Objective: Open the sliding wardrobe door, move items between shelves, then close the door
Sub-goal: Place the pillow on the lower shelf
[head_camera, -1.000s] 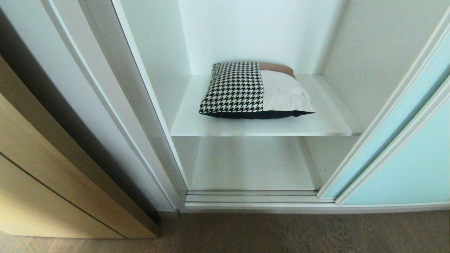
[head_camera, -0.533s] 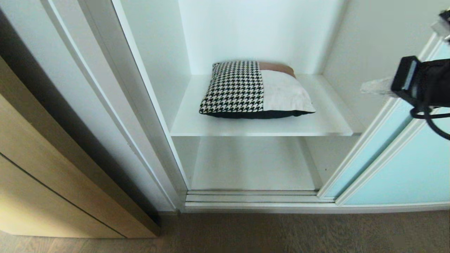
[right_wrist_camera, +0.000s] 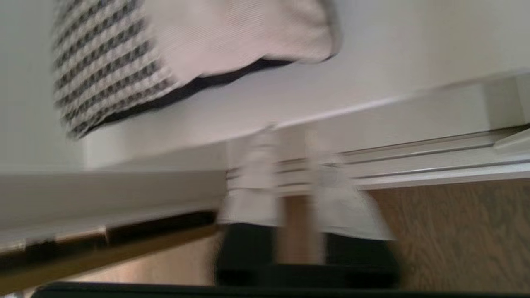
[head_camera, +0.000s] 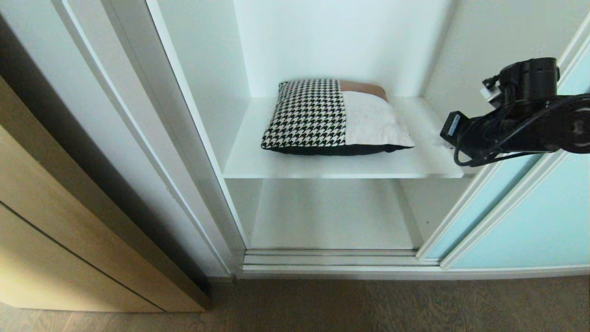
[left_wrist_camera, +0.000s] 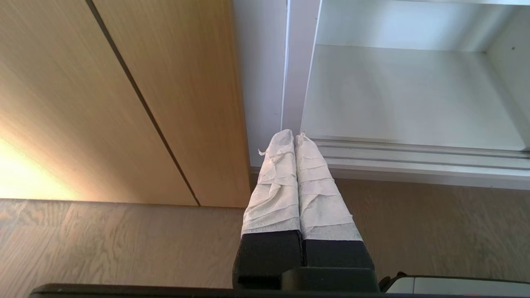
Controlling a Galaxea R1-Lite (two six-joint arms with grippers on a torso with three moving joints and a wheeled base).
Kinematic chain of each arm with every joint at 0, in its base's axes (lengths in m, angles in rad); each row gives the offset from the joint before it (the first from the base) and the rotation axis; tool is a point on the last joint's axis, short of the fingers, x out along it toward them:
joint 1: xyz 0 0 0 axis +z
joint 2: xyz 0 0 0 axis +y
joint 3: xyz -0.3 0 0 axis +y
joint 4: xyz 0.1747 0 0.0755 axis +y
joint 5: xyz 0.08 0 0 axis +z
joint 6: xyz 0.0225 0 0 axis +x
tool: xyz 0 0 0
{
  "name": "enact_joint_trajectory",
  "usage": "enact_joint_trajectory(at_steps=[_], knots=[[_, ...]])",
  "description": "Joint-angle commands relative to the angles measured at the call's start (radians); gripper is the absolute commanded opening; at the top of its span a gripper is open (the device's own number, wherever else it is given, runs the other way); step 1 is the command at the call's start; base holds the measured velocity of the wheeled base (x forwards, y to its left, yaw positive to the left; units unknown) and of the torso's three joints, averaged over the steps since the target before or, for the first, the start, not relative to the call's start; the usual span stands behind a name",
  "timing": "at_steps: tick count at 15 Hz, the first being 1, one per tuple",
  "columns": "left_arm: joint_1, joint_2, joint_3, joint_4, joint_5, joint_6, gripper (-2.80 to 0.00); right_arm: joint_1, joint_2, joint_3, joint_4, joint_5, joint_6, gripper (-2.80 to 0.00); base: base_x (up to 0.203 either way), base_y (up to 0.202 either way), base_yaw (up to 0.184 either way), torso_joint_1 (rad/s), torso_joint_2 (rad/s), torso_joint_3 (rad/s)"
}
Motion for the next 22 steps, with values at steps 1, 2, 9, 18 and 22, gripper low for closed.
enact_joint_trajectory(at_steps=[1, 2, 9, 18, 22], knots=[[0.0, 0.001, 0.0, 0.0, 0.0, 0.0, -2.8, -0.015, 0.091, -0.033, -0.001, 0.013, 0.005, 0.0, 0.0, 0.0, 0.0, 0.0, 0.0, 0.0], [0.001, 0.001, 0.0, 0.0, 0.0, 0.001, -2.8, -0.03, 0.117, -0.058, 0.0, 0.023, 0.007, 0.0, 0.0, 0.0, 0.0, 0.0, 0.0, 0.0], [0.0, 0.001, 0.0, 0.0, 0.0, 0.0, -2.8, -0.117, 0.224, -0.203, -0.011, 0.26, 0.118, 0.0, 0.0, 0.0, 0.0, 0.0, 0.0, 0.0], [0.001, 0.001, 0.0, 0.0, 0.0, 0.0, -2.8, -0.124, 0.462, -0.366, -0.286, 0.335, 0.185, 0.0, 0.0, 0.0, 0.0, 0.0, 0.0, 0.0], [0.0, 0.001, 0.0, 0.0, 0.0, 0.0, -2.8, -0.102, 0.5, -0.365, -0.421, 0.339, 0.182, 0.0, 0.0, 0.0, 0.0, 0.0, 0.0, 0.0]])
